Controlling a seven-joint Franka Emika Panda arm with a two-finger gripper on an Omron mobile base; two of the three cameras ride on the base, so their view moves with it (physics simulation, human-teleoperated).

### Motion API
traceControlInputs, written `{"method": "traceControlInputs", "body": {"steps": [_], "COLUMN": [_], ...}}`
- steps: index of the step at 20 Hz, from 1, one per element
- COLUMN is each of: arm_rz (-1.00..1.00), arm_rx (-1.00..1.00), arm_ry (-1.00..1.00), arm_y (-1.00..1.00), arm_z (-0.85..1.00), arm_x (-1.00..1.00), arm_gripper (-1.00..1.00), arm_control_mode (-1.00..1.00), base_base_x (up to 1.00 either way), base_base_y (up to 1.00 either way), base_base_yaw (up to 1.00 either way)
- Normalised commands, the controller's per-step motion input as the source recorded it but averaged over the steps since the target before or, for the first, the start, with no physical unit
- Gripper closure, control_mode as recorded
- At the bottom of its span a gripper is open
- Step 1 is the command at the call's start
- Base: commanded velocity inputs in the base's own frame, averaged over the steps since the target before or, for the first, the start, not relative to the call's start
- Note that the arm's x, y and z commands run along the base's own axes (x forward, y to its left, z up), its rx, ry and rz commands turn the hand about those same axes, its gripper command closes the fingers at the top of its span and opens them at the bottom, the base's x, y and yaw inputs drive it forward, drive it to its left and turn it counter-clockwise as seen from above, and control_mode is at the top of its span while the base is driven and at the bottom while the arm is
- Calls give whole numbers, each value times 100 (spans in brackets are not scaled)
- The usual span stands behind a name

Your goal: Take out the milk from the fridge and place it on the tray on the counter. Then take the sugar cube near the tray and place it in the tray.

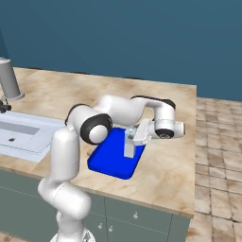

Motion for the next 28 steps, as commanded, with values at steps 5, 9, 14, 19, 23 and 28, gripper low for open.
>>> {"method": "traceControlInputs", "body": {"steps": [5,9,14,19,23,28], "arm_rz": [0,0,0,-4,-6,-24], "arm_rx": [-6,-18,-27,-52,-45,-37], "arm_ry": [-15,-22,-18,-13,0,0], "arm_y": [0,3,26,97,100,93], "arm_z": [28,37,59,38,25,12], "arm_x": [-46,-16,-4,-26,-31,-43], "arm_gripper": [-100,-100,-100,-100,-100,-100], "arm_control_mode": [-100,-100,-100,-100,-100,-100], "base_base_x": [0,0,0,0,0,0], "base_base_y": [0,0,0,0,0,0], "base_base_yaw": [0,0,0,0,0,0]}}
